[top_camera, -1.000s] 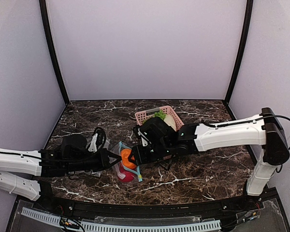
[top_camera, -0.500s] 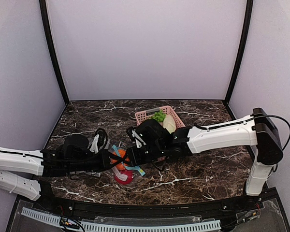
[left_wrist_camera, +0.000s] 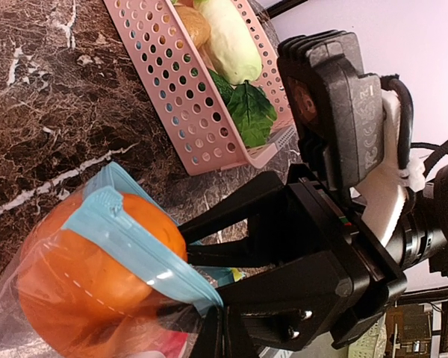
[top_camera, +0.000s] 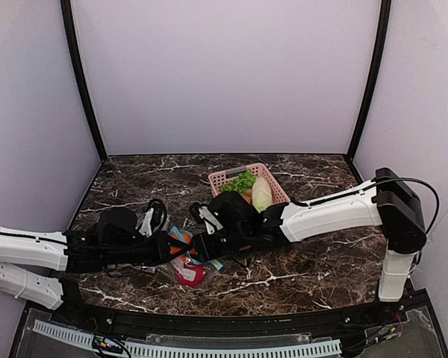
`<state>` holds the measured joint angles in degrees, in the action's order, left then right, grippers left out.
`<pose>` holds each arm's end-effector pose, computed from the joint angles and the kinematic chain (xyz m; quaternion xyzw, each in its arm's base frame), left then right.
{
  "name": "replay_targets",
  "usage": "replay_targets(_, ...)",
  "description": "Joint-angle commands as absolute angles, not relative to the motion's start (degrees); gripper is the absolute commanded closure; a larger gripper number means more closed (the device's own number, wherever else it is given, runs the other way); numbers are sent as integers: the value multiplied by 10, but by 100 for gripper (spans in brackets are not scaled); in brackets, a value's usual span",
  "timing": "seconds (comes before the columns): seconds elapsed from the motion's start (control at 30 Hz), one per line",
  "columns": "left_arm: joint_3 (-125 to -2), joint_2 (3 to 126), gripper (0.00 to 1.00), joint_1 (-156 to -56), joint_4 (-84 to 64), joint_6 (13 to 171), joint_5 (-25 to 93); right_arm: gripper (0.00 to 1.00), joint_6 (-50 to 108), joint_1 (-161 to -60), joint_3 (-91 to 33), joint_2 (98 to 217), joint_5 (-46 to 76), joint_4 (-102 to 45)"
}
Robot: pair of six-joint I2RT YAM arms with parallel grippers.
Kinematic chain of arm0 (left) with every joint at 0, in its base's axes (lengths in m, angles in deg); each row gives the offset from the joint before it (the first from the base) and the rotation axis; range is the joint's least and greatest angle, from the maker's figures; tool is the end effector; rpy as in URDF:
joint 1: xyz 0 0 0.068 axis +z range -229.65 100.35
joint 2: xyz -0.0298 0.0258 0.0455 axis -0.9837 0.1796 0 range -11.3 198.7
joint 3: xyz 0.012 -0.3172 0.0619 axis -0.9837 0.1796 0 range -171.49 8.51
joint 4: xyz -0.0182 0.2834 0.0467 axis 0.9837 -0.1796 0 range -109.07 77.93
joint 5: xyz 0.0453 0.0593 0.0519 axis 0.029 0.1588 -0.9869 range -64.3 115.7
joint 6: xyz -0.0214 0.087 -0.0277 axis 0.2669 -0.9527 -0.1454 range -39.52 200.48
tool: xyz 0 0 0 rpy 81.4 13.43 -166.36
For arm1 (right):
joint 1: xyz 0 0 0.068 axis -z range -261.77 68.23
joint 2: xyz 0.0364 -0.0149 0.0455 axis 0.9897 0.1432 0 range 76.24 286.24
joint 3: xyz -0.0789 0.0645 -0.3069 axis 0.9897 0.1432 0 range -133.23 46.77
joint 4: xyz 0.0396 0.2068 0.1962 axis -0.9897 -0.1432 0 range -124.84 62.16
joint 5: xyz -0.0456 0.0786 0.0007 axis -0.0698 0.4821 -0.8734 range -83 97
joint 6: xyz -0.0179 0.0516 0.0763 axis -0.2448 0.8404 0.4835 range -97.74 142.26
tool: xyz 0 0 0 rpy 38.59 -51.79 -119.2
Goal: Place the food in the zip-top bag and seal the zipper
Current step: Adjust the fake fruit in the zipper food storage bag.
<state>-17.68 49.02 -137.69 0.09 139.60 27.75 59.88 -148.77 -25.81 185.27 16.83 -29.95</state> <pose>0.1405 -0.2307 0.2253 0.0022 0.8288 -0.4850 0.2790 0.1825 0.4670 0.2002 -0.2636 0.8589 0.3893 0.2033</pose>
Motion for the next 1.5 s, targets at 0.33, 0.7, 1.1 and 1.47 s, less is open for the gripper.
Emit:
replay_targets(0.33, -157, 443, 99, -1364, -5, 1398, 268, 49, 514, -1497, -228, 1808, 228, -253)
replay_targets(0.7, -149, 426, 99, -1361, -15, 1401, 270, 36, 527, -1483, -213, 1752, 180, -317)
replay_targets(1.1, -152, 437, 99, -1359, -10, 1399, 282, 57, 549, -1468, -239, 1781, 154, -320)
replay_targets(1.47, -154, 448, 99, -1360, 10, 1388, 302, 70, 532, -1469, -271, 1827, 187, -308)
